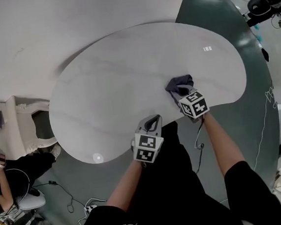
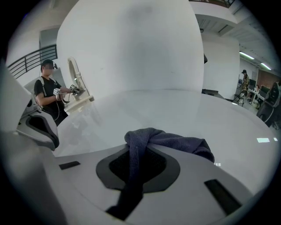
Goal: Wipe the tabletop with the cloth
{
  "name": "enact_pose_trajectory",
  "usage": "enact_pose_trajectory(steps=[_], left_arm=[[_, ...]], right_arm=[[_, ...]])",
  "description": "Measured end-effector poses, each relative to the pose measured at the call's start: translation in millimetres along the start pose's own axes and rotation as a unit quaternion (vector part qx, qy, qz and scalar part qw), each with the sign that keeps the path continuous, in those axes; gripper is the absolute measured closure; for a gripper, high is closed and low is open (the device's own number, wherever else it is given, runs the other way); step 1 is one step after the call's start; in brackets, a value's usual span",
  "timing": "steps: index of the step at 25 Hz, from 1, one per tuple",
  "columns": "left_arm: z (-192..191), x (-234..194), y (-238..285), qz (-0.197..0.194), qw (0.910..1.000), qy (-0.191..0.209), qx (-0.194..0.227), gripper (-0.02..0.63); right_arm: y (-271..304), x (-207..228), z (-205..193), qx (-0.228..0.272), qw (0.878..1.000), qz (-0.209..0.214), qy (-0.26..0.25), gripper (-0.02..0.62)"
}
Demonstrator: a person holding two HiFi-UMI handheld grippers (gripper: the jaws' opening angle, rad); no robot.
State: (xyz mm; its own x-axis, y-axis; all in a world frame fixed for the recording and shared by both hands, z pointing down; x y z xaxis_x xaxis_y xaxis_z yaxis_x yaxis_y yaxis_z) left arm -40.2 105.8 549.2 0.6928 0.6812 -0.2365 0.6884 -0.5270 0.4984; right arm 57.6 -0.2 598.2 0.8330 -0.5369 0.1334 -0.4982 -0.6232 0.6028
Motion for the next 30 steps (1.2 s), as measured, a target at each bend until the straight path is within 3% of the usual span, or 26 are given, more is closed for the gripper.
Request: enact_pose_trajectory(steps=[7, 10, 14, 16, 20, 26, 30], left_arm=[[-4, -9, -12, 0.001, 1.0, -0.008, 0.003, 0.598], [-2, -20, -18, 0.008, 0.9998, -0.019, 0.004, 0.598], [-1, -34, -25, 0.016, 0.9992, -0.034, -0.011, 0.598], [2, -42, -31, 0.025, 0.9985, -0.044, -0.021, 0.598], [11, -54, -43, 0.045, 0.996, -0.064, -0.043, 0.598], [31, -90, -39, 0.07, 0.9926, -0.077, -0.063, 0.598], [57, -107, -10, 0.082, 0.9922, -0.079, -0.05, 0.598]], right_arm=[[-16, -35, -25, -0.013, 0.998, -0.005, 0.054, 0.571], [-15, -51, -33, -0.054, 0.994, 0.016, 0.093, 0.571], [-8, -54, -40, -0.155, 0.969, 0.057, 0.184, 0.571], [-2, -52, -35, -0.188, 0.959, 0.074, 0.197, 0.571], [16, -43, -21, -0.197, 0.958, 0.089, 0.187, 0.571], [64, -30, 17, -0.212, 0.937, 0.118, 0.25, 0.571], [94, -5, 58, -0.19, 0.946, 0.114, 0.238, 0.571]])
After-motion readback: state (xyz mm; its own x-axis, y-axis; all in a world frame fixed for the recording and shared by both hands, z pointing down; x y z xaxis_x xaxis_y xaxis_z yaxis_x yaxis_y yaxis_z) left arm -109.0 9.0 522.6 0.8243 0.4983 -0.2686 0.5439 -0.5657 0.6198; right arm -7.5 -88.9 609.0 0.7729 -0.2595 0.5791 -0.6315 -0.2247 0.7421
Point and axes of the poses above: the fingertips, and each gripper's own axes: y forward along the fingers, x to its right, z out of its top, the point moved 1 cm from there along -y, backward along the fingers, and after that the axes turned 7 degrees about x, right-handed, at the moved point
